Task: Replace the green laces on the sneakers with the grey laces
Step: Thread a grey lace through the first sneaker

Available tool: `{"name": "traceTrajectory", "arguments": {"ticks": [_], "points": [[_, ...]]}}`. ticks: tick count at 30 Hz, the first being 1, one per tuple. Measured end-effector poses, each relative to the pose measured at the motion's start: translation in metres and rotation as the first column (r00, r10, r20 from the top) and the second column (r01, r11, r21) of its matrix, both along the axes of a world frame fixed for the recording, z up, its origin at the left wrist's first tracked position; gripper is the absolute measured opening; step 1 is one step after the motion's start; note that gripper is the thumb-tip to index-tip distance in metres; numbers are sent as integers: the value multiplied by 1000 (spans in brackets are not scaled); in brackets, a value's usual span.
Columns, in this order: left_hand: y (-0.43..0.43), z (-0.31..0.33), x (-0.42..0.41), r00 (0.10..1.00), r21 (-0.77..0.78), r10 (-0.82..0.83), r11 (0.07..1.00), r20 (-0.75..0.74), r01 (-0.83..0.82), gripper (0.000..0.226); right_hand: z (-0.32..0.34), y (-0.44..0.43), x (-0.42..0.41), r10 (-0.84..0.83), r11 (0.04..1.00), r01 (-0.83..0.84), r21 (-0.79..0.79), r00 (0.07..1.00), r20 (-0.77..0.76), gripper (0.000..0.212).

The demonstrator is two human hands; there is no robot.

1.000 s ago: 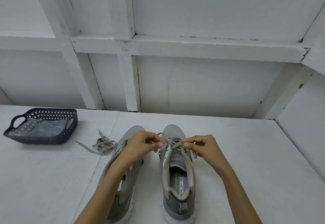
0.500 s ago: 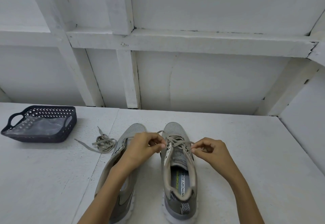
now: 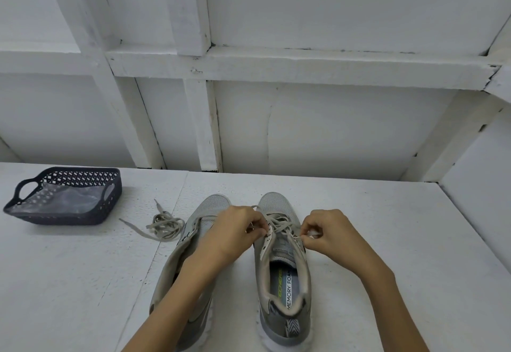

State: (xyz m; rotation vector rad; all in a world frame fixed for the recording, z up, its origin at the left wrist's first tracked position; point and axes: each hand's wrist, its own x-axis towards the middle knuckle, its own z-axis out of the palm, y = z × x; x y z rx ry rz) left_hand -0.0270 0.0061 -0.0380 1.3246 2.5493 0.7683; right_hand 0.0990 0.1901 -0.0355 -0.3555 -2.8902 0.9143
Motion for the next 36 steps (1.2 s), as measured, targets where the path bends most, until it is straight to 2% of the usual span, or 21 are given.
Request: {"name": "traceTrajectory", "arguments": {"ticks": [6,9,14,19,22,25,28,30,33,36], "points": [[7,1,0,994,-50,-48,998,-94,44,14,17,-8,-15,81,968,-110,224,988,135,12],[9,0,3,993,-66,-69,996,-96,63,16,20,-12,-21,118,952,-164,259,976,185,11],[5,-6,3,996,-21,-69,997,-63,68,17,17,-12,-23,92,959,-129,253,984,154,12],[5,-7,8,998,31,-30,999,-55,32,22,13,-16,-20,-69,993,58,104,992,106,3],[8,-8,11,999,65,3,998,-42,0,18,12,-19,-17,-114,986,97,134,986,124,4],[9,-6,12,997,35,3,999,-76,-1,14,10,-23,-16,-120,980,96,175,984,131,16],[8,0,15,996,13,-23,1000,-90,25,31,12,-28,-15,-124,982,99,163,981,152,33],[8,5,17,994,-39,-50,998,-99,46,38,13,-29,-15,-98,990,76,122,979,177,30],[7,11,17,992,-87,-64,995,-107,54,28,13,-28,-15,-75,992,55,110,981,181,17],[8,12,21,988,-168,-55,985,-147,30,30,16,-30,-13,-55,986,28,164,985,164,22]]}}
